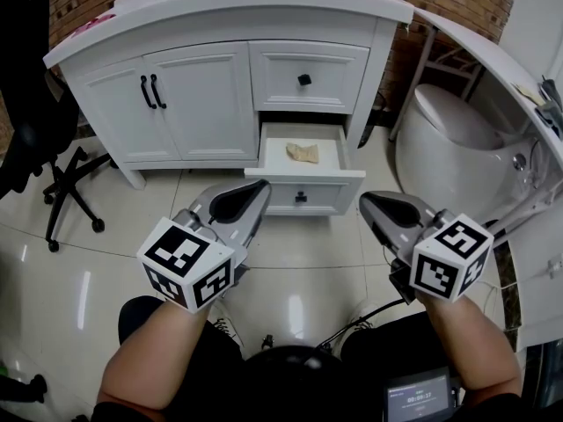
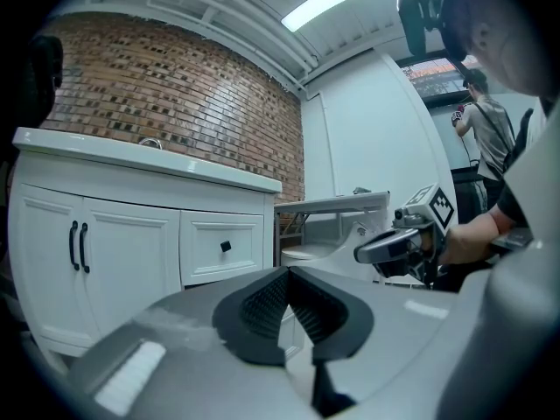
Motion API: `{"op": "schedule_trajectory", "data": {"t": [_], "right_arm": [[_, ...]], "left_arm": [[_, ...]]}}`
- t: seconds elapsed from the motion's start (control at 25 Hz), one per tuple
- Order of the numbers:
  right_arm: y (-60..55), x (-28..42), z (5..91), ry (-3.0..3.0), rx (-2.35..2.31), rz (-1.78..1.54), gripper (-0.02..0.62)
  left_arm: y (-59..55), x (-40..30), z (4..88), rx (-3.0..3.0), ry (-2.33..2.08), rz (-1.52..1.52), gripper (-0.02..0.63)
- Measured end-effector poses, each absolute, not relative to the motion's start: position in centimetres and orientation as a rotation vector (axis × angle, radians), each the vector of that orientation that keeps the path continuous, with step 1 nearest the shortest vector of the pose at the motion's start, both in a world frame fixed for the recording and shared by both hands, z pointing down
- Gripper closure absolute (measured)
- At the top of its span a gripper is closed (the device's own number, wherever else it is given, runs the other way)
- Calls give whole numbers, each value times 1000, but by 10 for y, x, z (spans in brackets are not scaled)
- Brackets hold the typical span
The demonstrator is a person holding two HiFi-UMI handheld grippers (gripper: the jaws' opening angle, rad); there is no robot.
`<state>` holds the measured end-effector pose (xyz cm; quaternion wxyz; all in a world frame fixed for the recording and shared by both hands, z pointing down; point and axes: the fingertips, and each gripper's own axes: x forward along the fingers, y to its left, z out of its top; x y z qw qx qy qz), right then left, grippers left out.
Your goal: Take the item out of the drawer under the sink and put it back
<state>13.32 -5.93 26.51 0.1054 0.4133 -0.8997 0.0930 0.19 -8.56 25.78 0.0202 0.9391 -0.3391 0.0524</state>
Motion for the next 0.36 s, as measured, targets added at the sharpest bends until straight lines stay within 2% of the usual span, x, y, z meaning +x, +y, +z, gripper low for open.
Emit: {"op": "schedule_trajectory", "data": {"t": [0.36], "right_arm": [[-59, 131, 266, -2652, 1206, 277, 588]], "left_arm": [[-85, 1, 257, 2914, -1051, 159, 601]]}}
